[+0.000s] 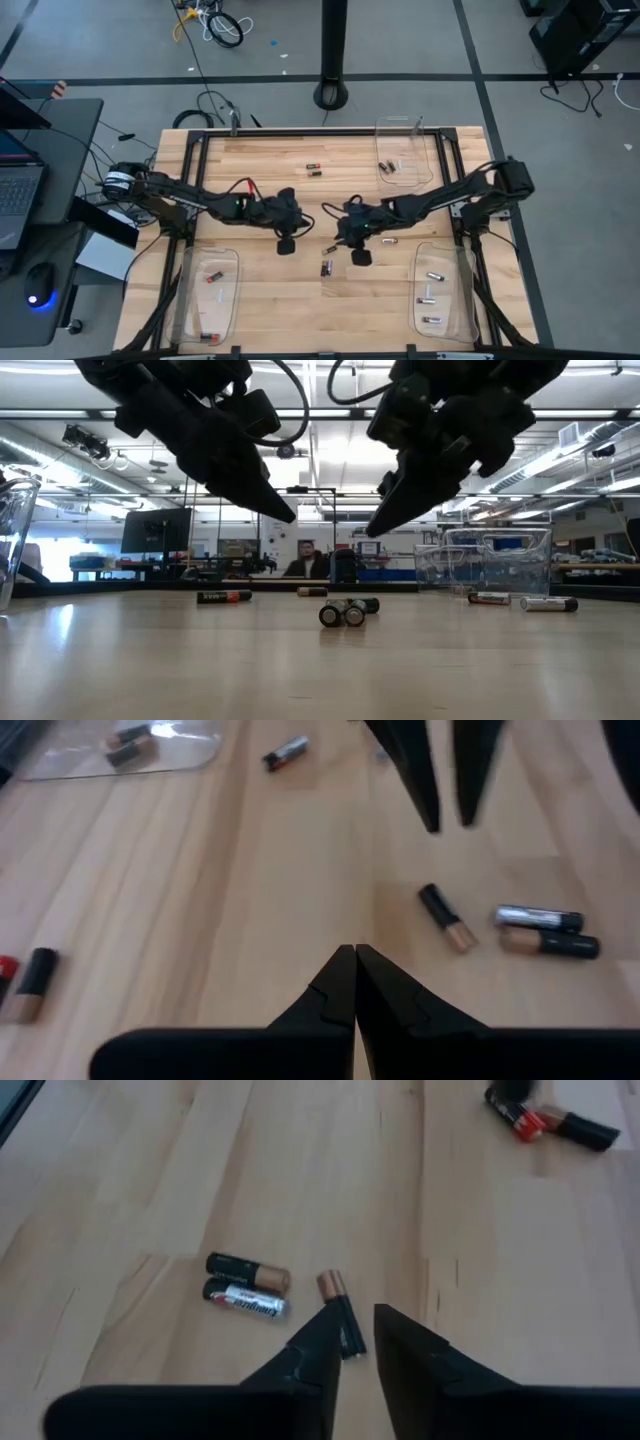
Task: Sort batteries
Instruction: Put the brown battery into the top transparent bin
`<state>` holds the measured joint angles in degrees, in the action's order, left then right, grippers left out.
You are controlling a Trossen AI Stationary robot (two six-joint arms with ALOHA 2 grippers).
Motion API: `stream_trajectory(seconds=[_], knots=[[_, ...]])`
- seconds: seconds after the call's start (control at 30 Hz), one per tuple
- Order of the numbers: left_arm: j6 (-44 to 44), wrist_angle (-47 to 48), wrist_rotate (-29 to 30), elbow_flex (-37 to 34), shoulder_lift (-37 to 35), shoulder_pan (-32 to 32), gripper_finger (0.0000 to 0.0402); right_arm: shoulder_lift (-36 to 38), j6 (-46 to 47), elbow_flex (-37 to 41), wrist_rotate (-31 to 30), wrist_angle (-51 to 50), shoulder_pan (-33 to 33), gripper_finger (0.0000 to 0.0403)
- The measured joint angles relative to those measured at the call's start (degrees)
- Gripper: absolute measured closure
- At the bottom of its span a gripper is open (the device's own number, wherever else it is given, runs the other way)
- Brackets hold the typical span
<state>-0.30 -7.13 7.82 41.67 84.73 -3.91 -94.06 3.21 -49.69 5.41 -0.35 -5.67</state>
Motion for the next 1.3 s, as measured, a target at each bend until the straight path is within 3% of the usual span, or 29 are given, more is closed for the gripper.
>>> stream_trajectory(seconds=[0.33, 0.57, 0.77, 0.97, 1.3], knots=[[0.0, -0.3, 1.2, 0.0, 0.0, 1.4, 0.0388, -7.0, -0.3, 0.0, 0.2, 3.4, 0.0, 0.0237], [-0.2, -0.2, 1.4, 0.0, 0.0, 2.0, 0.0388, -12.3, -3.0, 0.0, 0.2, 7.1, 0.0, 0.0212], [-0.3, -0.3, 1.4, 0.0, 0.0, 2.0, 0.0388, -14.4, -3.9, -0.2, 0.0, 9.6, 0.0, 0.0242], [-0.2, -1.2, 1.4, 0.0, 0.0, 2.0, 0.0388, -14.1, -4.8, -0.2, -0.6, 9.2, 0.0, 0.0338], [2.8, -8.2, 1.5, -0.5, 0.0, 2.0, 0.0388, -11.4, -4.9, 0.1, -0.4, 5.2, 0.1, 0.0343]])
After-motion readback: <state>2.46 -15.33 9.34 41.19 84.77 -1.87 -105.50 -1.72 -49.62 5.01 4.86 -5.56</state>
